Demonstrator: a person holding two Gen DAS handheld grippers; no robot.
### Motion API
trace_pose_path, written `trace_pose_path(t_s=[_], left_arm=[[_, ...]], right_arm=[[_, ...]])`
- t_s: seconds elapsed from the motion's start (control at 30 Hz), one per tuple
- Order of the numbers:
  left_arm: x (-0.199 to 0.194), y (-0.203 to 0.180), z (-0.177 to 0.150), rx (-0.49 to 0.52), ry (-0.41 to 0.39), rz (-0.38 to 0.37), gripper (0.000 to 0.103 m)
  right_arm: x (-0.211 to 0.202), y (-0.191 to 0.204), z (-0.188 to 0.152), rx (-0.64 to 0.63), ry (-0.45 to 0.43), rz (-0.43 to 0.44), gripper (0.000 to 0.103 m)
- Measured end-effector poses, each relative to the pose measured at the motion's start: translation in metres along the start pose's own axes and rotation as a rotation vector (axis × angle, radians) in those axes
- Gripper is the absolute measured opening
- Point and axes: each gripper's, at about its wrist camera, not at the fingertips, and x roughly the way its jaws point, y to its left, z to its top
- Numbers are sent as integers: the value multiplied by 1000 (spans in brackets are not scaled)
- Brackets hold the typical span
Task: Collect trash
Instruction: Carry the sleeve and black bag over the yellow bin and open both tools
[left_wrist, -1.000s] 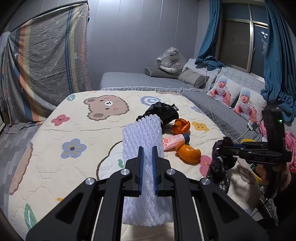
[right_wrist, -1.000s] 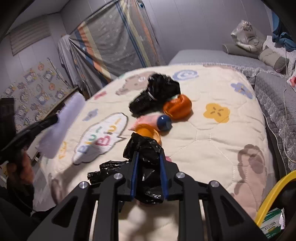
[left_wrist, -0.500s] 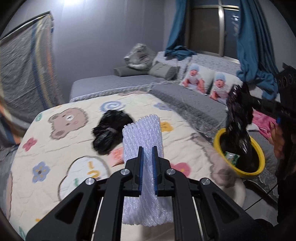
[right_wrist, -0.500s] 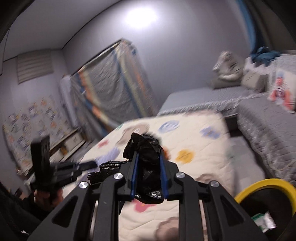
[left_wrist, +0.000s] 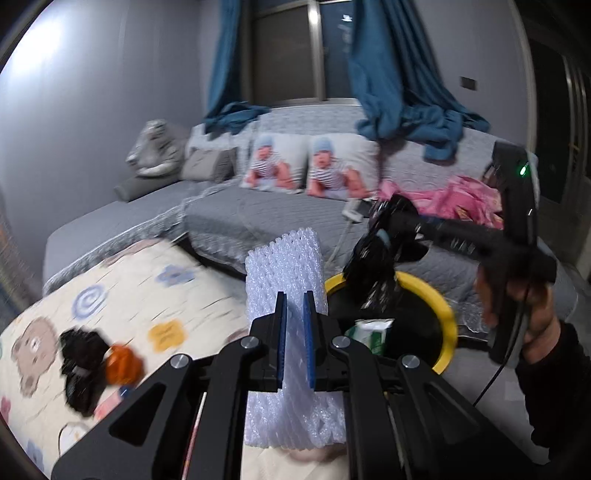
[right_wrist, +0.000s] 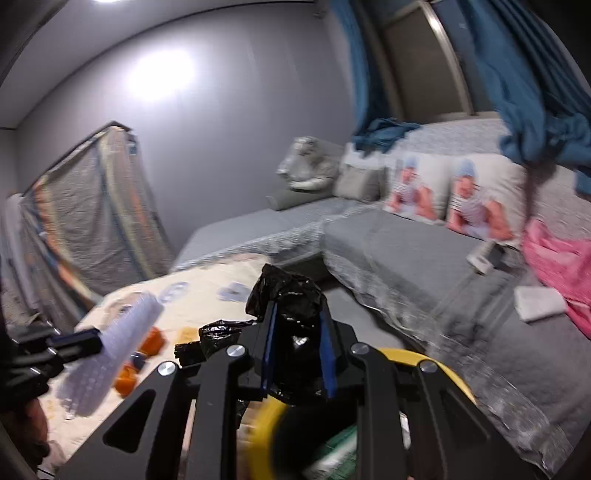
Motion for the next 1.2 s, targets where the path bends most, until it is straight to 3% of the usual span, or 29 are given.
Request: trace_pose_path(t_s=[0.33,0.67,1.2], left_arm=[[63,-47,22,30,37,-82,8],[104,-59,21,-3,94,-80,8],[141,-51,14,-93,158,-77,8]], right_arm=[[18,-35,-59,-42,83,-229,20],[29,-52,-84,-42,128,-270,20],[33,-64,-93,-14,187,-324,21]])
